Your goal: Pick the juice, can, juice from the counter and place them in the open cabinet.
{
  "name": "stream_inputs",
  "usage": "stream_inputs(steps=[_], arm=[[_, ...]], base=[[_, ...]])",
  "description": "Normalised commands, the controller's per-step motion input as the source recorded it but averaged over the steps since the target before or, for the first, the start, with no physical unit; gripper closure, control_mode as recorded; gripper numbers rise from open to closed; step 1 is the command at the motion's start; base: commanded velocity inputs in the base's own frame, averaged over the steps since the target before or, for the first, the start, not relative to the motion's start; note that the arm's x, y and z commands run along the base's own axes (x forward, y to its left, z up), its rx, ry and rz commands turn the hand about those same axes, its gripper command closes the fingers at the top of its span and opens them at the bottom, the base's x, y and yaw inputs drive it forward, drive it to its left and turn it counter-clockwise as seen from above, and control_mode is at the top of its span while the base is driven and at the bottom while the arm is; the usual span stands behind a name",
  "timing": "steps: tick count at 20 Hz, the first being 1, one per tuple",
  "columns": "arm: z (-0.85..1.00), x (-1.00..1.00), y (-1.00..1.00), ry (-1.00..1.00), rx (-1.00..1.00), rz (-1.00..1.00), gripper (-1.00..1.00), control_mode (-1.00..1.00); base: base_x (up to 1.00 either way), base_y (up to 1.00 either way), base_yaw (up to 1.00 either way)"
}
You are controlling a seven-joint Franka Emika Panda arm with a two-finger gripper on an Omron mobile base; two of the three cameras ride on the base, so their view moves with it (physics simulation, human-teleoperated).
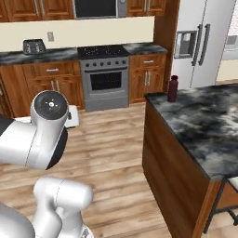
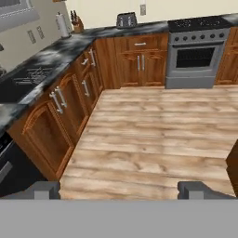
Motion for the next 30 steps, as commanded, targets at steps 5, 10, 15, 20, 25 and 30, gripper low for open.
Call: stream_inputs(steps=[5, 10, 15, 20, 25, 30], arm=[[0.0, 0.0, 0.0, 0.0, 0.0, 0.0, -1.0, 1.0], [0.0, 0.0, 0.0, 0.0, 0.0, 0.0, -1.0, 1.0], [0.0, 0.0, 0.0, 0.0, 0.0, 0.0, -1.0, 1.0], [0.0, 0.0, 0.0, 0.0, 0.0, 0.0, -1.0, 1.0], [0.0, 0.0, 0.0, 0.0, 0.0, 0.0, -1.0, 1.0], [0.0, 0.0, 0.0, 0.0, 0.0, 0.0, -1.0, 1.0]], base=[[0.64, 0.22, -0.43], [0.63, 0.22, -0.43], [0.69, 0.29, -0.38], [0.72, 0.31, -0.35], [0.79, 0.21, -0.24], [0.75, 0.16, -0.27]])
